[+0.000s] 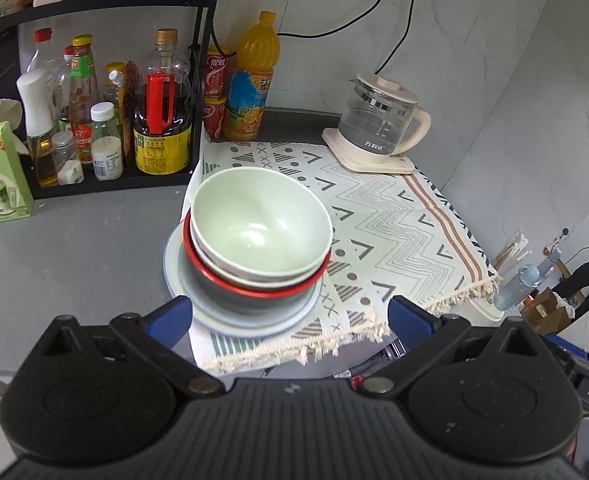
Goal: Organize plates and bowls
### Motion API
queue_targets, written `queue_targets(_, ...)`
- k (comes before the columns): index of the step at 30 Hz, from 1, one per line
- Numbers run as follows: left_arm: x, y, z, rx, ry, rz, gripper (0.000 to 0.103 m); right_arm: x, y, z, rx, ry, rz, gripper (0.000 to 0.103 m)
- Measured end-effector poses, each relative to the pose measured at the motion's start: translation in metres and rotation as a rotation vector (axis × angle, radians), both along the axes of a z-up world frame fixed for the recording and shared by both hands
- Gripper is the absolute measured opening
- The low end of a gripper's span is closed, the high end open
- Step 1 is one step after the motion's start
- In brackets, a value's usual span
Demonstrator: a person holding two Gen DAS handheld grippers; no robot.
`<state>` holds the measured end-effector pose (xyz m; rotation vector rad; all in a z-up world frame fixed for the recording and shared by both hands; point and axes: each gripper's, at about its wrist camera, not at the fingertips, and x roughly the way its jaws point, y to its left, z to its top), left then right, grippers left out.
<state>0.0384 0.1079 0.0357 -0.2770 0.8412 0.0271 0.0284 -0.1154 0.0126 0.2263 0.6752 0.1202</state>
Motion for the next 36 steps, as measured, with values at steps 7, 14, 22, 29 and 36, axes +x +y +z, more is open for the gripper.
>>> queue_targets(7,-0.032,-0.011,0.004,-0.024,-0.028,-0.011,0.103,-0.035,-0.001,0.012,-0.008,-0.041,0.017,0.103)
queue_targets(14,-0.059,-0.025,0.010,-0.015,-0.060,-0.031,0.103,-0.062,-0.006,0.017,-0.007,-0.053,0.021,0.103)
queue_targets(22,-0.084,-0.036,0.014,0.005,-0.076,-0.048,0.103,-0.089,-0.013,0.020,-0.003,-0.062,0.033,0.103)
queue_targets(29,-0.098,-0.038,0.012,0.001,-0.069,-0.055,0.103,-0.104,-0.015,0.022,-0.001,-0.076,0.052,0.103)
queue_targets(36,-0.106,-0.038,0.016,0.007,-0.072,-0.059,0.103,-0.112,-0.018,0.023,0.003,-0.085,0.060,0.103)
